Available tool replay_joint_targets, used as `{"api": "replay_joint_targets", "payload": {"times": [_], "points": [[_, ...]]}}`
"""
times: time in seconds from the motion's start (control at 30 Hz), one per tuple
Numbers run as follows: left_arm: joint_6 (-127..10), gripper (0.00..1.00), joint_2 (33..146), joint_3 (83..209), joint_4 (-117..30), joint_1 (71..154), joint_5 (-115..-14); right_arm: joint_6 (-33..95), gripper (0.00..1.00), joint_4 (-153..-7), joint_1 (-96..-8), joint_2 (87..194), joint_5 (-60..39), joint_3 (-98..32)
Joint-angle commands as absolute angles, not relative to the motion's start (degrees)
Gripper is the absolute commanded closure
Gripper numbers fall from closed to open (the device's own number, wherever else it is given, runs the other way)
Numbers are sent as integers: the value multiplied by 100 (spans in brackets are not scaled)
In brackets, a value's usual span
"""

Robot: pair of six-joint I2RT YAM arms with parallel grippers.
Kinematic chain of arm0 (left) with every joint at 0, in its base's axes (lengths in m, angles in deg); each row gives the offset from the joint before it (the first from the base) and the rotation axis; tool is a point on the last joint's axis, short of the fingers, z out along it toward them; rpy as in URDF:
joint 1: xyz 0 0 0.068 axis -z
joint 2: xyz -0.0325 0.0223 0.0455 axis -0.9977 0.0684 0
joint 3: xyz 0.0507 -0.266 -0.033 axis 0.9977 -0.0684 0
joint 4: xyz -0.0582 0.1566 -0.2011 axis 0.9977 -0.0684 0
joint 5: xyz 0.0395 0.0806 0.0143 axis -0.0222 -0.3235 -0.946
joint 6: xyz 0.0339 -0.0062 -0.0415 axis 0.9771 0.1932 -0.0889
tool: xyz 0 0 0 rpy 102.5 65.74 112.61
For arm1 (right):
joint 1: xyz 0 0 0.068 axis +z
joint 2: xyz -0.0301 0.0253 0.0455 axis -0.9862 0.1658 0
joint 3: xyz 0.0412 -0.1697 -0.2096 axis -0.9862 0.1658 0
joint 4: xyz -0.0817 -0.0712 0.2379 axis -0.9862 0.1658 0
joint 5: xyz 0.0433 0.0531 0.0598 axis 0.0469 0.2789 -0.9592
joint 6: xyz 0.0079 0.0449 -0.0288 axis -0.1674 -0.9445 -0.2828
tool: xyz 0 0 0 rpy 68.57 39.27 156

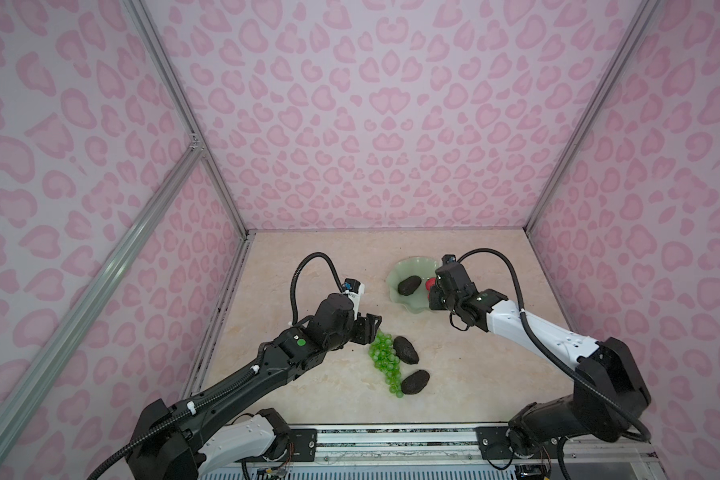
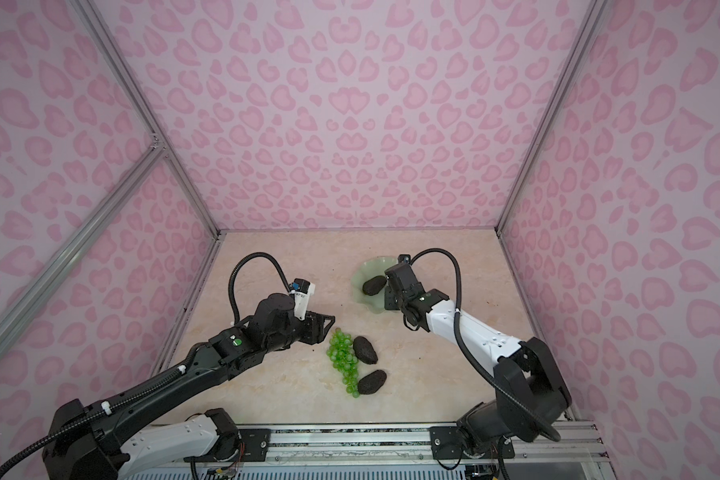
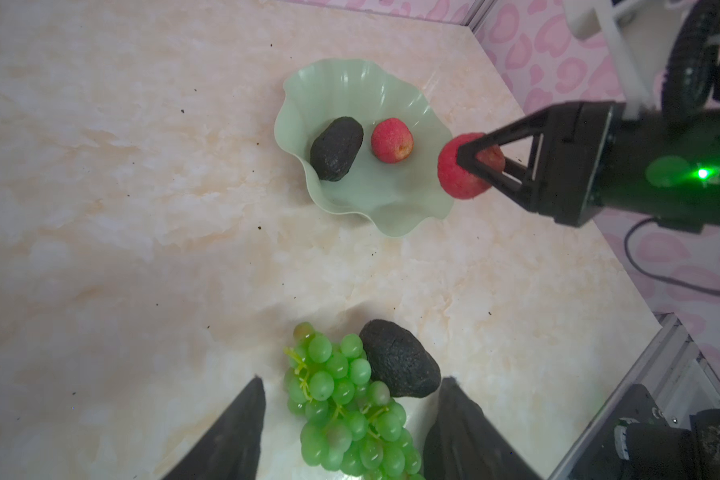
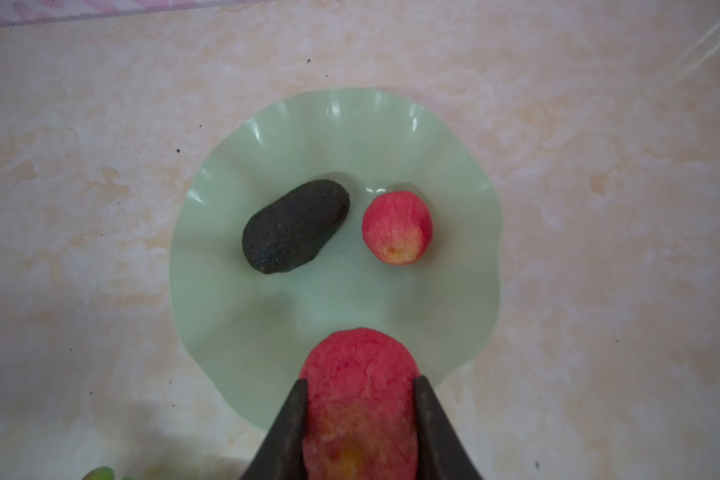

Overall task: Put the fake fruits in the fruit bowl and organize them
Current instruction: 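Release the apple into the bowl with the right gripper, then grasp the second dark avocado beside the grapes with the right gripper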

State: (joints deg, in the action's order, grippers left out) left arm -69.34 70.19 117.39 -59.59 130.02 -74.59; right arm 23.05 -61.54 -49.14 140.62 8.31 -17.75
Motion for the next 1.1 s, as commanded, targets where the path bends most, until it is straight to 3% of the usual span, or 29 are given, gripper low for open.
{"api": "replay_joint_targets", "payload": {"times": [0.0,0.13,0.3,0.37,0.57,0.8,1.07], "points": [[-6894,33,6942,11581,-5752,13031,-7362,2610,72,-6298,-4942,14667,499,-2089],[-6783,33,6885,11524,-5758,13054,-7390,2593,68,-6364,-5011,15276,371,-2386],[-6713,33,6779,11530,-5809,13049,-7497,2607,43,-6351,-5031,15518,253,-2557],[-6679,33,6741,11522,-5813,13054,-7530,2612,38,-6333,-5028,15348,313,-2545],[-6590,32,6609,11498,-5828,13055,-7682,2614,37,-6027,-4732,14207,405,-2091],[-6572,28,6230,11343,-5839,13040,-7915,1934,35,-5971,-3404,12876,432,-630],[-6570,20,5850,11248,-5879,13045,-8147,1019,34,-6653,-2604,13363,617,7]]}}
